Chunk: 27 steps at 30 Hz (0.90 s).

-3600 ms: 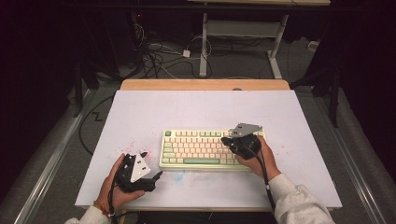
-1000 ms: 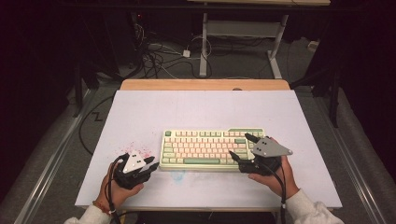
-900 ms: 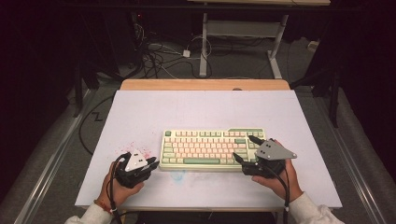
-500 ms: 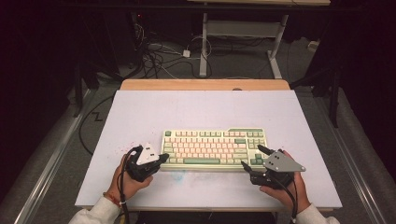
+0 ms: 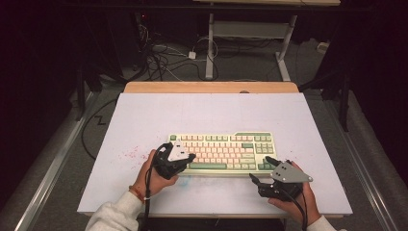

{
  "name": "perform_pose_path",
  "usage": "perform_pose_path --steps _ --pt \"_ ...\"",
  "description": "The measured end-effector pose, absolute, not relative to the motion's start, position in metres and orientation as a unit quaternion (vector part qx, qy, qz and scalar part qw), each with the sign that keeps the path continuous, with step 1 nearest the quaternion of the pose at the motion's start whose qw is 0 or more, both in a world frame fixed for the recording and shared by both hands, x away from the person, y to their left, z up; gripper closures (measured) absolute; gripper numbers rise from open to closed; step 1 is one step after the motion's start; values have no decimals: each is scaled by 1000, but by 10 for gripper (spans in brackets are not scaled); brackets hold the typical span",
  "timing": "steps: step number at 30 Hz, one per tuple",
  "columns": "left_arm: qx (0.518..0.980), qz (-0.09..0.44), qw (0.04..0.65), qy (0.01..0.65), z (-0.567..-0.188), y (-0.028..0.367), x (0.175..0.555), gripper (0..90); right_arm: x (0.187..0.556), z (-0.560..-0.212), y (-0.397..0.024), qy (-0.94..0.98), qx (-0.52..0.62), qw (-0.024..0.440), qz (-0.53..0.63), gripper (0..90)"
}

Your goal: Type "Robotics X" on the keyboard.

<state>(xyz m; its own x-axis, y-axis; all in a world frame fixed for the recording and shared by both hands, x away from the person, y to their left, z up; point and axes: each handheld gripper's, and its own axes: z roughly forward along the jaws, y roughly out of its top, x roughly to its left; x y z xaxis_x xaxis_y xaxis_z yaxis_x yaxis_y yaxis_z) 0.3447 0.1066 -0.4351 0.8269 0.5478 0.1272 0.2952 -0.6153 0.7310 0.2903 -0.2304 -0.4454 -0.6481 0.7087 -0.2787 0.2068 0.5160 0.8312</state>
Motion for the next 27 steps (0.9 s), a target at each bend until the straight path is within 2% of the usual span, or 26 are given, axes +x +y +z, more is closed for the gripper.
perform_pose_path --steps 9,27 --pt "893 158 357 224 -440 78 354 873 287 -447 -224 824 263 310 395 245" --pt "903 159 332 221 -451 64 365 849 288 -448 -223 828 260 305 392 245"
